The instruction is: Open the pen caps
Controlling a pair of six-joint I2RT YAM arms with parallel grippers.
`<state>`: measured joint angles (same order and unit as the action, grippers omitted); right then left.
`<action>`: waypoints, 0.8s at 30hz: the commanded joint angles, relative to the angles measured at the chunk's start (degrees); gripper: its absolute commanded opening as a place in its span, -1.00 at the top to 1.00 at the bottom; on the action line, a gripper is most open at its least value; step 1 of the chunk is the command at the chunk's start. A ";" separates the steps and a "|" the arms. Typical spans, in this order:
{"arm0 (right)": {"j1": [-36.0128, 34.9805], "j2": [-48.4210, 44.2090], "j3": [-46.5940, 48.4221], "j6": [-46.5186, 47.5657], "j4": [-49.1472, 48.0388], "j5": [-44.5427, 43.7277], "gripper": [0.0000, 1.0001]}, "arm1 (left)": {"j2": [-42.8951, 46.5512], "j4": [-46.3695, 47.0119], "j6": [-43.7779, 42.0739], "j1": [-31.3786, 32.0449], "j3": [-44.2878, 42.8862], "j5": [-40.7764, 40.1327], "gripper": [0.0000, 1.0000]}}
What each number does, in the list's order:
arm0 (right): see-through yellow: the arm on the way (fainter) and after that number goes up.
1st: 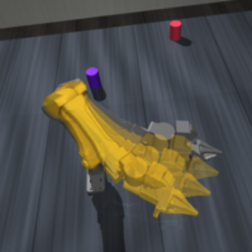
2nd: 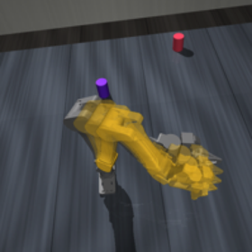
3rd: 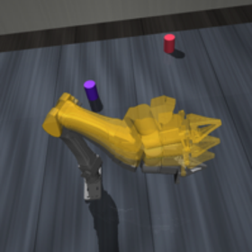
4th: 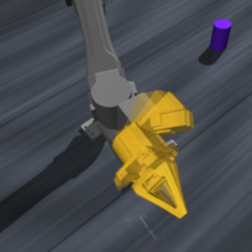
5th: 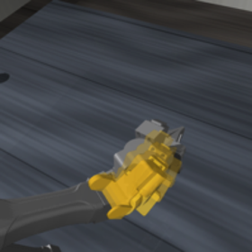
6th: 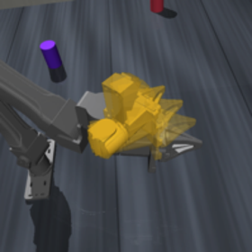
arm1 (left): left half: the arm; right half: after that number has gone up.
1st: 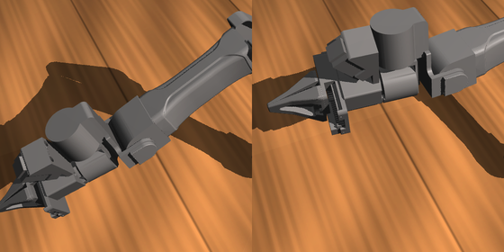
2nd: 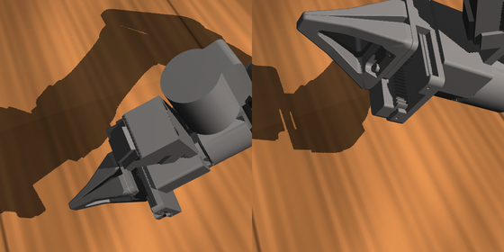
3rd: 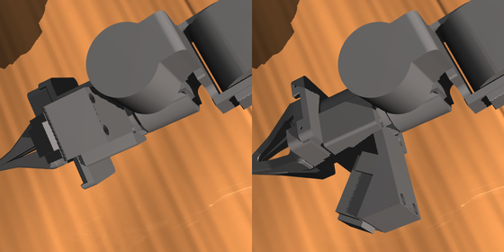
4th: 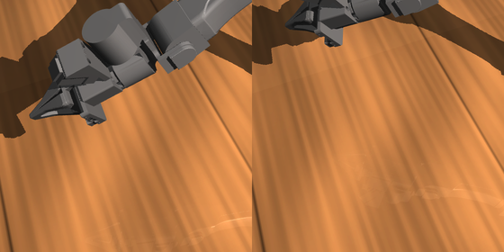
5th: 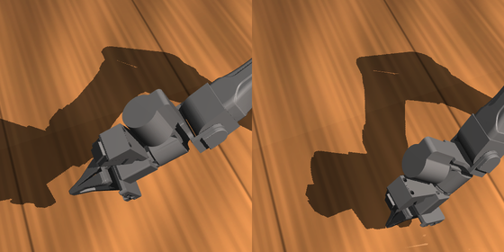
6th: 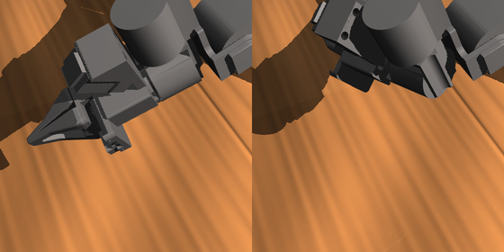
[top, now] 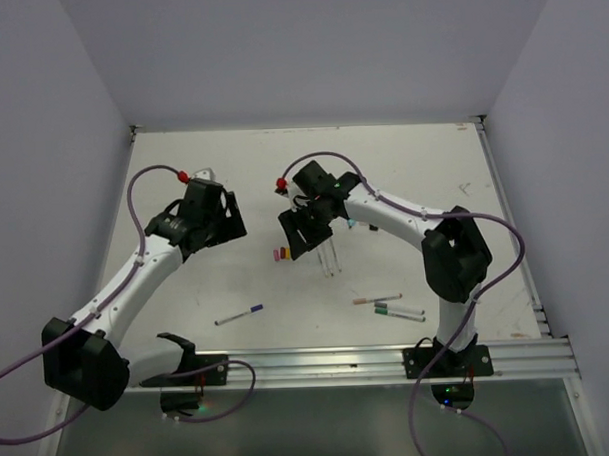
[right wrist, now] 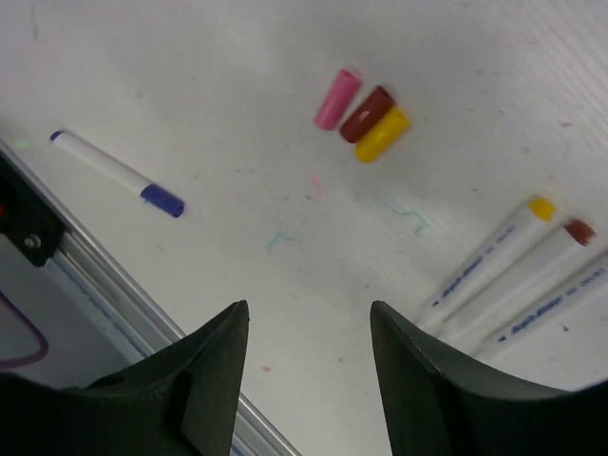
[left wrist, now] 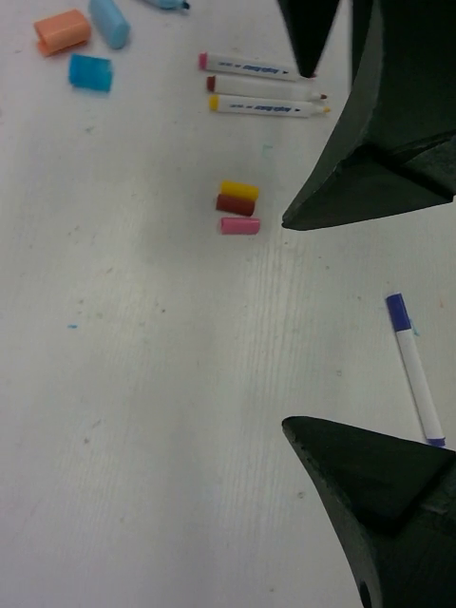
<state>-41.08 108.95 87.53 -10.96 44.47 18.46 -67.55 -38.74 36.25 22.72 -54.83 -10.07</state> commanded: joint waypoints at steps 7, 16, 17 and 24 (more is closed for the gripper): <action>-10.94 -1.81 -4.20 8.67 -14.58 2.90 -0.42 | -9.26 -9.60 7.78 -12.69 -5.72 -1.90 -0.71; -16.39 5.03 1.50 14.56 -14.50 3.95 -0.42 | -14.26 -17.05 15.86 -20.34 -10.30 -2.59 -0.77; -17.27 5.92 2.20 15.35 -13.54 4.04 -0.39 | -14.89 -17.59 16.65 -21.30 -10.21 -1.72 -0.77; -21.05 10.67 6.42 18.17 -10.37 2.11 -0.23 | -13.85 -16.11 18.94 -21.84 -5.21 2.06 -0.77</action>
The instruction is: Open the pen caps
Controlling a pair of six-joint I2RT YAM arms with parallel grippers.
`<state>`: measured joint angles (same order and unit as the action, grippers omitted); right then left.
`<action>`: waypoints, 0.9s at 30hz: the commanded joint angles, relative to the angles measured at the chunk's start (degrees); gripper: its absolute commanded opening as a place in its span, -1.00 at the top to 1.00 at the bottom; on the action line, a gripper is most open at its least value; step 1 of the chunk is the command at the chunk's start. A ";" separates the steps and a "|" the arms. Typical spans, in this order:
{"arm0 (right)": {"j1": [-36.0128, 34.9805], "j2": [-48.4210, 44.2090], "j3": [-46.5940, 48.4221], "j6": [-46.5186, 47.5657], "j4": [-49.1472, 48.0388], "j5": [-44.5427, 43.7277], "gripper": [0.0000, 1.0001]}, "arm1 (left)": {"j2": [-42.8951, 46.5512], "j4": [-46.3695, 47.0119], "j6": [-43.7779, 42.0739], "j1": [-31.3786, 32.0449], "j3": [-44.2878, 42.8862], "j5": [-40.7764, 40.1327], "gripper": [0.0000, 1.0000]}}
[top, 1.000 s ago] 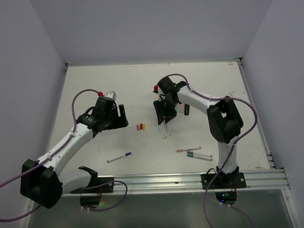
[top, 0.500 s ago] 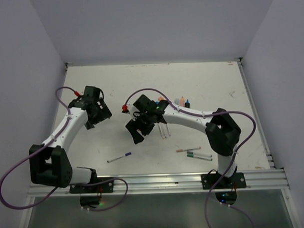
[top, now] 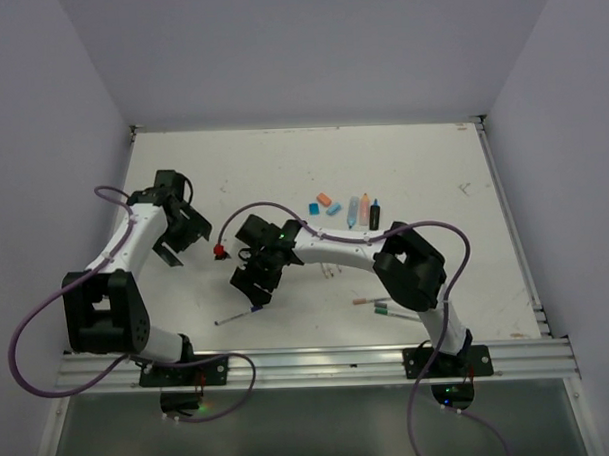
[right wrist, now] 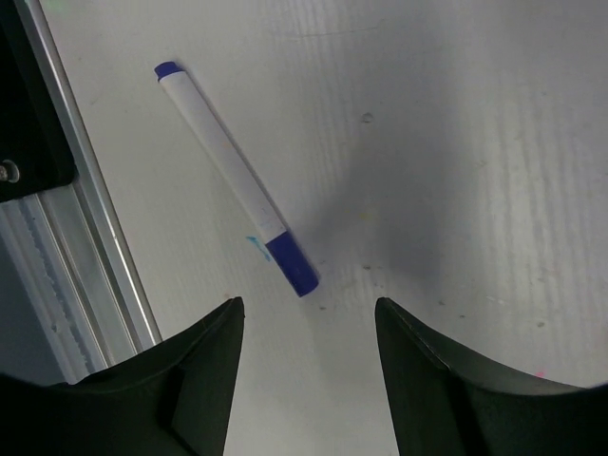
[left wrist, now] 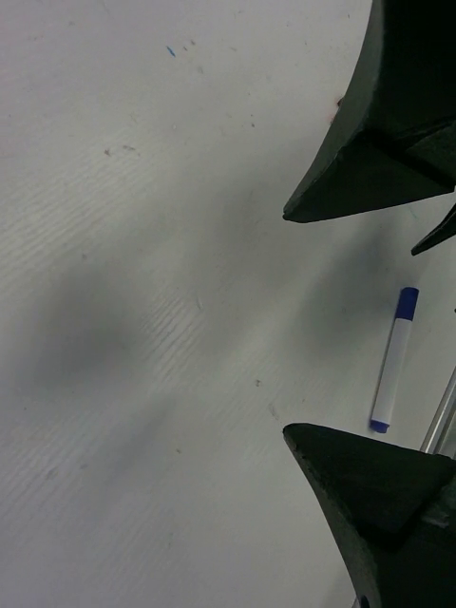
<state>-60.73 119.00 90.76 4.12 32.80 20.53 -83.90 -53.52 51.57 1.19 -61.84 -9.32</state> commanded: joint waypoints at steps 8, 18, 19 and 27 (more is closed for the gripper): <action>-4.30 3.08 4.51 3.61 0.78 -2.34 -0.18 | 4.71 -2.56 5.11 -1.01 2.96 -0.43 -0.78; -5.89 6.07 3.81 3.53 -2.21 -8.23 0.00 | 6.38 -2.56 6.00 -1.19 4.89 0.18 -0.78; -5.98 6.07 3.72 3.53 -2.38 -8.40 0.05 | 6.38 -2.56 6.08 -1.19 5.07 0.27 -0.79; -8.88 4.67 0.39 5.11 -1.86 -12.89 0.49 | 6.12 -1.59 6.26 -3.39 5.59 2.55 -0.79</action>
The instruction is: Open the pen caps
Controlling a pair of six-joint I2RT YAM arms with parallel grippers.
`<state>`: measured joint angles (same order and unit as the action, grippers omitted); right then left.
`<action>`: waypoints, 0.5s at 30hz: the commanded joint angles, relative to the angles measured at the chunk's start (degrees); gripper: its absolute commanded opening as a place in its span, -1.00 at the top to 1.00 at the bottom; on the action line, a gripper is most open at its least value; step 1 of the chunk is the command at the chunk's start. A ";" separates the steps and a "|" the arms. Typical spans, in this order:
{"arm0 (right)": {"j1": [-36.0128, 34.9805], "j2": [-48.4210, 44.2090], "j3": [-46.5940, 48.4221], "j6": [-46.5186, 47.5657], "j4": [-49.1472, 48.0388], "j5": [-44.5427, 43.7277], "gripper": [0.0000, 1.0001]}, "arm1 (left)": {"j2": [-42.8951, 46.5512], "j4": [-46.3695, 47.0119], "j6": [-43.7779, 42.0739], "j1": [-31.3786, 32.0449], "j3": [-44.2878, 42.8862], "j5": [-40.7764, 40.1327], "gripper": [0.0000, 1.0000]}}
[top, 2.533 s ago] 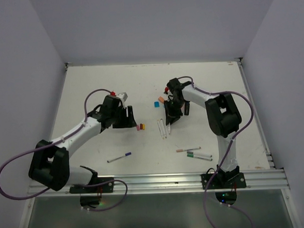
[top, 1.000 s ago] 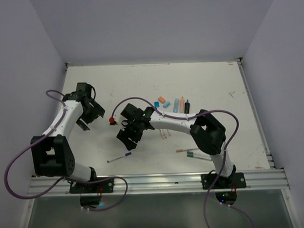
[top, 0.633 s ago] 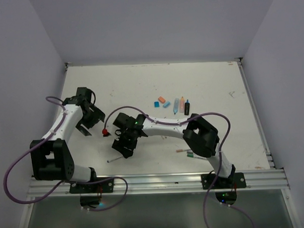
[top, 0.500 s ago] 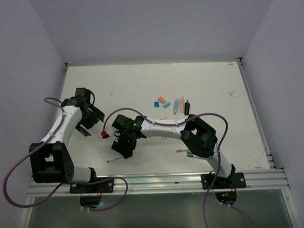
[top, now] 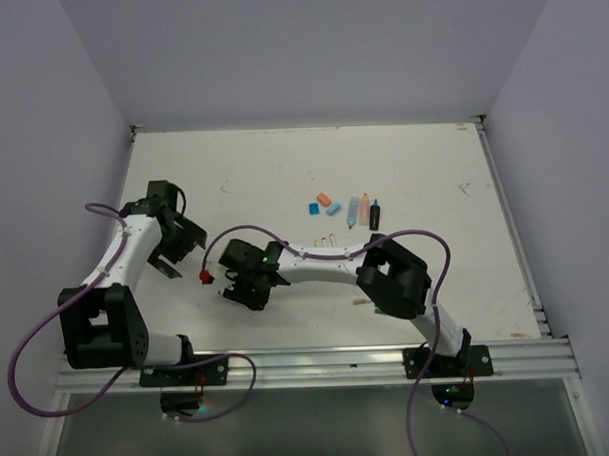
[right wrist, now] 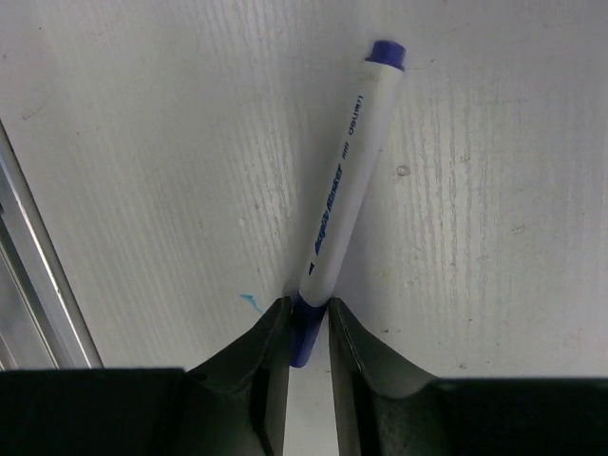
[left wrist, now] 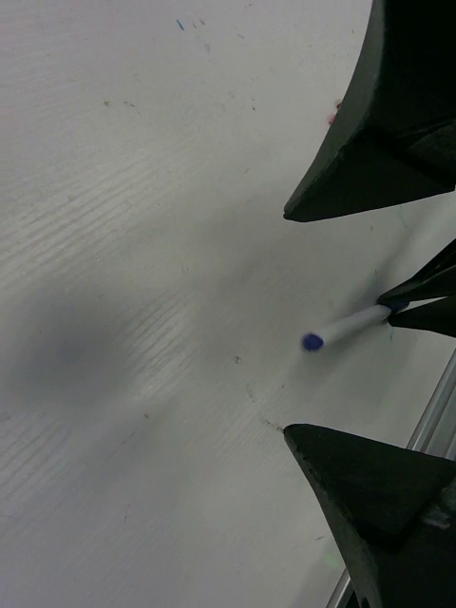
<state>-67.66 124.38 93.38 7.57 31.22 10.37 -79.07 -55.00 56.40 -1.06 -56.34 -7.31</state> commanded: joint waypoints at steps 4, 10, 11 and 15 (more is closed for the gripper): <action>-3.97 -1.68 -4.08 1.83 0.07 -4.56 0.52 | 0.58 1.04 1.43 -1.93 0.17 2.21 -0.79; -5.38 -0.19 -4.00 0.61 2.44 -7.73 0.87 | -0.74 2.18 1.34 -2.28 0.09 4.32 -0.78; -5.38 -0.27 -4.52 0.25 2.35 -8.17 0.94 | -0.82 2.62 1.34 -2.37 0.09 4.50 -0.78; -5.29 -2.82 -6.63 -2.56 0.95 -8.96 1.00 | -0.91 3.67 0.38 -2.37 -0.18 5.11 -0.77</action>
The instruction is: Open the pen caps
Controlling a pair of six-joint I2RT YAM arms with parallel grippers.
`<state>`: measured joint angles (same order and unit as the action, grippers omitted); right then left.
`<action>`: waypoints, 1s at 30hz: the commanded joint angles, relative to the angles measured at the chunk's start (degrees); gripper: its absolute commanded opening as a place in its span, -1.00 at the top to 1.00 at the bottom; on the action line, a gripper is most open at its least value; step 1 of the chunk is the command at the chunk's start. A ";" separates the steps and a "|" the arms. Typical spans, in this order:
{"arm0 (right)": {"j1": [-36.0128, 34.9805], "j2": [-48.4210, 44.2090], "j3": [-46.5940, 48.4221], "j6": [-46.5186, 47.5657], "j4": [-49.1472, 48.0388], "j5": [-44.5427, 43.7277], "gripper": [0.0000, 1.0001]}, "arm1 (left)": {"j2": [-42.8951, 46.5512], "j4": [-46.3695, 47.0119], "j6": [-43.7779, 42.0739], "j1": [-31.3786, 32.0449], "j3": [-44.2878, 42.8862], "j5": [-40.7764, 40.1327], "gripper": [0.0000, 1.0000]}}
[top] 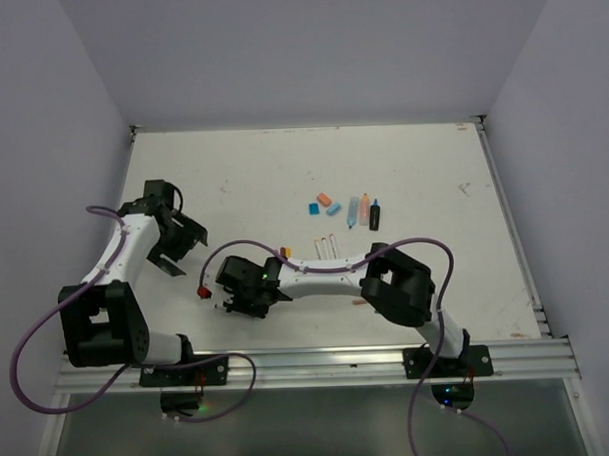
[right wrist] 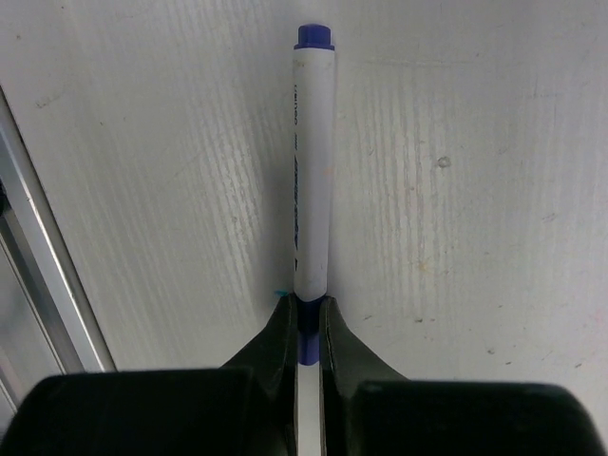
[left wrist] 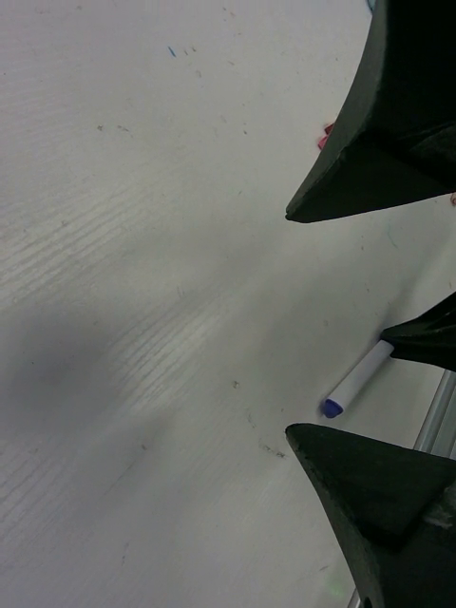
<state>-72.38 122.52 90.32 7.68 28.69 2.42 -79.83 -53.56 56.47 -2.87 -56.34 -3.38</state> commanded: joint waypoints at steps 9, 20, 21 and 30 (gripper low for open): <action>5.48 -12.47 -9.11 -16.37 0.06 4.08 1.00 | -0.59 8.11 -8.82 -0.55 -3.25 6.44 -0.75; 22.01 -25.31 -13.77 -28.68 -0.39 12.70 1.00 | -0.59 28.21 -17.09 2.26 0.08 29.82 -0.58; 22.80 -25.75 -13.86 -29.21 -0.39 12.96 1.00 | -0.67 29.64 -16.74 4.17 0.43 31.05 -0.57; 28.52 -29.35 -16.49 -35.01 -3.46 14.55 1.00 | -3.84 49.83 -8.77 10.42 2.54 48.27 -0.43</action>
<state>-44.91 96.95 74.46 -23.59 28.32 14.81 -83.00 -16.95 43.38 4.64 -55.24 33.65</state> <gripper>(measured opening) 0.056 0.727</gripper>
